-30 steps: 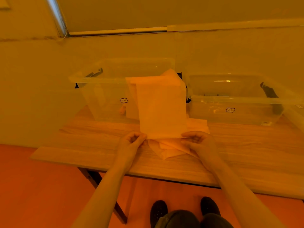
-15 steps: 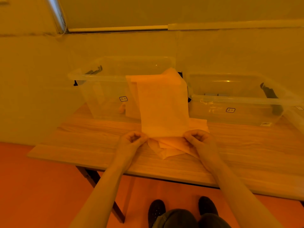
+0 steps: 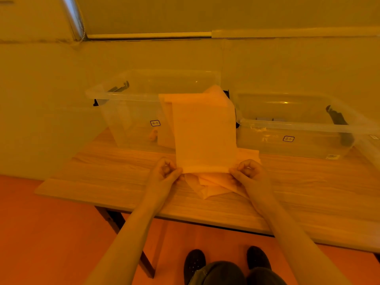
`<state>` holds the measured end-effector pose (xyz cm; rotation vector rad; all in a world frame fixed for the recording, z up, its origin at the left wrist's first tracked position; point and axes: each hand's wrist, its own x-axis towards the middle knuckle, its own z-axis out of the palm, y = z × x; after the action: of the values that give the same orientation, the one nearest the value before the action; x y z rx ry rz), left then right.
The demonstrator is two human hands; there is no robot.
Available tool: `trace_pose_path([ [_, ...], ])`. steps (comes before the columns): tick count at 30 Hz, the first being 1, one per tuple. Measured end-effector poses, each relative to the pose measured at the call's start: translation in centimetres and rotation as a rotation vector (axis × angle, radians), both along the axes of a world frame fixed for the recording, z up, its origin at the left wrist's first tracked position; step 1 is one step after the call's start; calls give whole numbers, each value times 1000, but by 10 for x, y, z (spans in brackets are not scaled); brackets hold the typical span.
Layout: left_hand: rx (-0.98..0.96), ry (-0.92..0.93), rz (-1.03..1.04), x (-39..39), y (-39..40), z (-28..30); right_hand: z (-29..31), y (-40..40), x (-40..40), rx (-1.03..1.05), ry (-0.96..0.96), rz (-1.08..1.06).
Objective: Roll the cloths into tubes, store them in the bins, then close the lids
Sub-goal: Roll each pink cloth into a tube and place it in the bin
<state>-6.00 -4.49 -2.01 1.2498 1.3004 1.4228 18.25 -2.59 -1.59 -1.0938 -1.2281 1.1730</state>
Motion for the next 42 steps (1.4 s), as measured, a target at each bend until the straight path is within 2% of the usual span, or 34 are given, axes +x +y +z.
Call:
trace_pose_path([
  [6,10,38,-27,1,1,0,2,-2,-1,9,-17,-7],
  [17,-72,-75,-44,2,1,-2,6,-4,-3,-27,-62,-31],
  [27,-59,-61,31,3,3,-2,3,-3,-1,-40,-65,-49],
  [36,6,-71,-14,2,1,0,5,-3,-1,-28,55,-8],
  [39,20,-20,-32,1,2,0,3,-2,-2,-5,-8,22],
  [42,9,-46,-29,3,2,0,3,-2,-3,8,-41,22],
])
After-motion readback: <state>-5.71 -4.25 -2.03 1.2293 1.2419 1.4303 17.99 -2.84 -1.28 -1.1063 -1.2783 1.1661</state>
